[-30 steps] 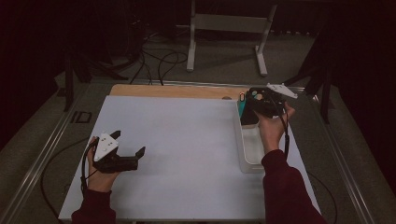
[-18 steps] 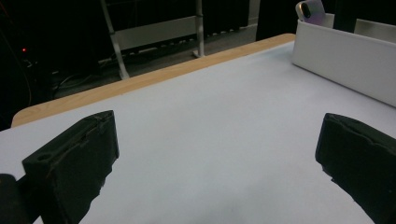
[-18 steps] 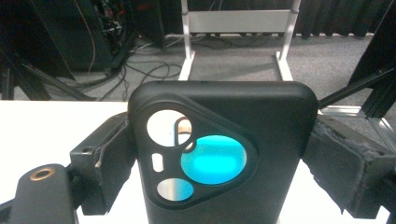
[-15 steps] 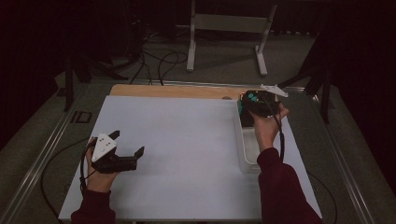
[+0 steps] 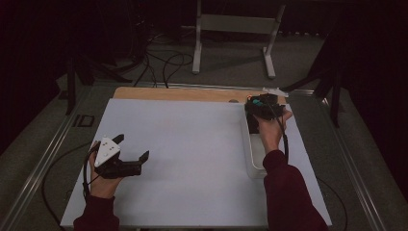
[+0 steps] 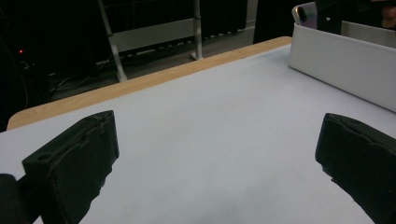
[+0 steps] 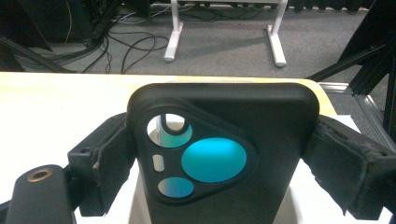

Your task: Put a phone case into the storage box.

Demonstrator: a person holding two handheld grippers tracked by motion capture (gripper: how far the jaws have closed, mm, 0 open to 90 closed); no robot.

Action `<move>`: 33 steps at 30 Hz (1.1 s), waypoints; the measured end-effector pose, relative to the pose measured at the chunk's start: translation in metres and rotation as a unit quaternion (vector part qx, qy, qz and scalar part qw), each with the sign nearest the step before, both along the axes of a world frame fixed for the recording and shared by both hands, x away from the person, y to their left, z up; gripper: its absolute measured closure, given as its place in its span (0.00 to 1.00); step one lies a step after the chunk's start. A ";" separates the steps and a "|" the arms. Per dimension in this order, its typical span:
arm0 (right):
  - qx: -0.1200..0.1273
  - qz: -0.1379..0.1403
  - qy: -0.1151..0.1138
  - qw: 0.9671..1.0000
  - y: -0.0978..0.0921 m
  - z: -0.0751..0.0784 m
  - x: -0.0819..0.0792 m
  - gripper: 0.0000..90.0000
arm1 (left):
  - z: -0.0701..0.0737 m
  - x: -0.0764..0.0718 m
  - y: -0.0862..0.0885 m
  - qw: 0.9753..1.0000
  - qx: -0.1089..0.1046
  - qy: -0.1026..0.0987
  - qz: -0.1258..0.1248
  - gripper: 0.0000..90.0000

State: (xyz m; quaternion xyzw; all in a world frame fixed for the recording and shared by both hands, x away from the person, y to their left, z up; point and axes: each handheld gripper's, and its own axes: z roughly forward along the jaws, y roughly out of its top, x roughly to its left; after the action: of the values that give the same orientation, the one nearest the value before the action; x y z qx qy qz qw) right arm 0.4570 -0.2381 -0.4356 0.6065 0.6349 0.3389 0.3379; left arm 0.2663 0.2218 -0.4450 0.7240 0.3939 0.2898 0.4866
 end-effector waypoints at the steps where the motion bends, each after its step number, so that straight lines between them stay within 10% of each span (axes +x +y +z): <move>1: -0.001 0.001 0.001 1.000 0.000 0.000 0.001 0.13 | 0.000 0.000 0.000 1.000 -0.001 0.000 0.000 0.00; 33: 0.030 0.082 -0.061 0.994 -0.004 0.027 -0.044 0.09 | 0.001 0.000 0.002 1.000 -0.001 0.010 0.001 0.00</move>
State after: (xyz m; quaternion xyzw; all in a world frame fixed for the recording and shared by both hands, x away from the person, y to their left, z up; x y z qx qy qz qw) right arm 0.4128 -0.2418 -0.4089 0.5401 0.6503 0.4211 0.3287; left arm 0.2659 0.2241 -0.4438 0.7263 0.3998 0.2824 0.4827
